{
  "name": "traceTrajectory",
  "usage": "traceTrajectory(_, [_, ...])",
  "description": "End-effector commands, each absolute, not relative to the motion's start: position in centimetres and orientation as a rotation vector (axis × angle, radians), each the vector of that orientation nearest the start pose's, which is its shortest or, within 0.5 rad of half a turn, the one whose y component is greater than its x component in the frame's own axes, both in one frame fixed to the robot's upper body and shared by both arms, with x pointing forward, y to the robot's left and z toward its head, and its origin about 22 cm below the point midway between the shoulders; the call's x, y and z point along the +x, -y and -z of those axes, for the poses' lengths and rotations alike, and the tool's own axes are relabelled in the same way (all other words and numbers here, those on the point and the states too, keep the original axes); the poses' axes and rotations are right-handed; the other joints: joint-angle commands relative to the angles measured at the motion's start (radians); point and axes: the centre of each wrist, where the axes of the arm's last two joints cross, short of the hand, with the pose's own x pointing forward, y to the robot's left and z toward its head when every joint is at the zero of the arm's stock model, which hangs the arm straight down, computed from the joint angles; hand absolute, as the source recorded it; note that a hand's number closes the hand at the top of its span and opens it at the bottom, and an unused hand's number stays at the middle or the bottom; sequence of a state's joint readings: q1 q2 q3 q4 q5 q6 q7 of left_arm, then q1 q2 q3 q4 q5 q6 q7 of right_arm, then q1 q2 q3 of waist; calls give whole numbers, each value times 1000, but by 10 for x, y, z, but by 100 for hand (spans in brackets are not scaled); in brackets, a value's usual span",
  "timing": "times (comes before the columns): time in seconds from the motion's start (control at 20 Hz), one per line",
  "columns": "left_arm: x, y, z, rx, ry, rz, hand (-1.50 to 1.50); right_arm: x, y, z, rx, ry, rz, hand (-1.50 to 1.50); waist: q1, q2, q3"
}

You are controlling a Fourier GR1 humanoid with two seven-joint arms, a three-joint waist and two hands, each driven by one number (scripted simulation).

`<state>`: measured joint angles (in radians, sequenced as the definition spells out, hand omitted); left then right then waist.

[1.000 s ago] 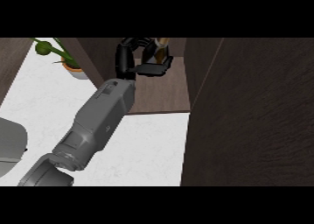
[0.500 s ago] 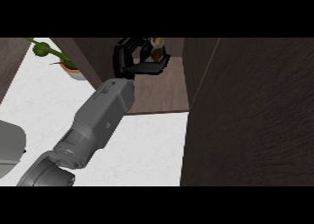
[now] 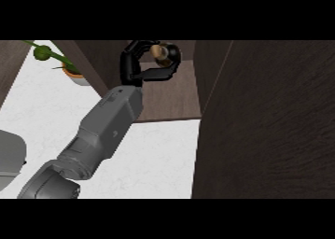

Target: Pick up the wine, place it into the cabinet and close the cabinet

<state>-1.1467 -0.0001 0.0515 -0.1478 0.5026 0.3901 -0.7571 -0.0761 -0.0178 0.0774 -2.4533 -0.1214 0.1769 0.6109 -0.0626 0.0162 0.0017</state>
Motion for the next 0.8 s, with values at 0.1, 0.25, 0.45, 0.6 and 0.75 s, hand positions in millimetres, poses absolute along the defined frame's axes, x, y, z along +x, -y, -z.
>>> traceTrajectory(0.1, [427, -107, -20, 180, 1804, -211, -150, 147, 211, -198, 284, 1929, -301, -150, 1, 5, -2])
traceTrajectory(0.25, [429, -133, -16, 213, 1812, -179, -150, 147, 212, -211, 280, 1944, -305, -150, -12, 13, -3])
traceTrajectory(0.45, [428, -123, -18, 250, 1798, -144, -150, 153, 209, -205, 264, 1931, -289, -150, -8, 11, -3])
traceTrajectory(0.6, [422, -111, -9, 275, 1787, -111, -150, 156, 214, -205, 291, 1930, -300, -150, -8, 10, -2])
traceTrajectory(0.75, [416, -119, 3, 295, 1782, -116, -150, 153, 211, -200, 279, 1930, -305, -150, -15, 14, -3])
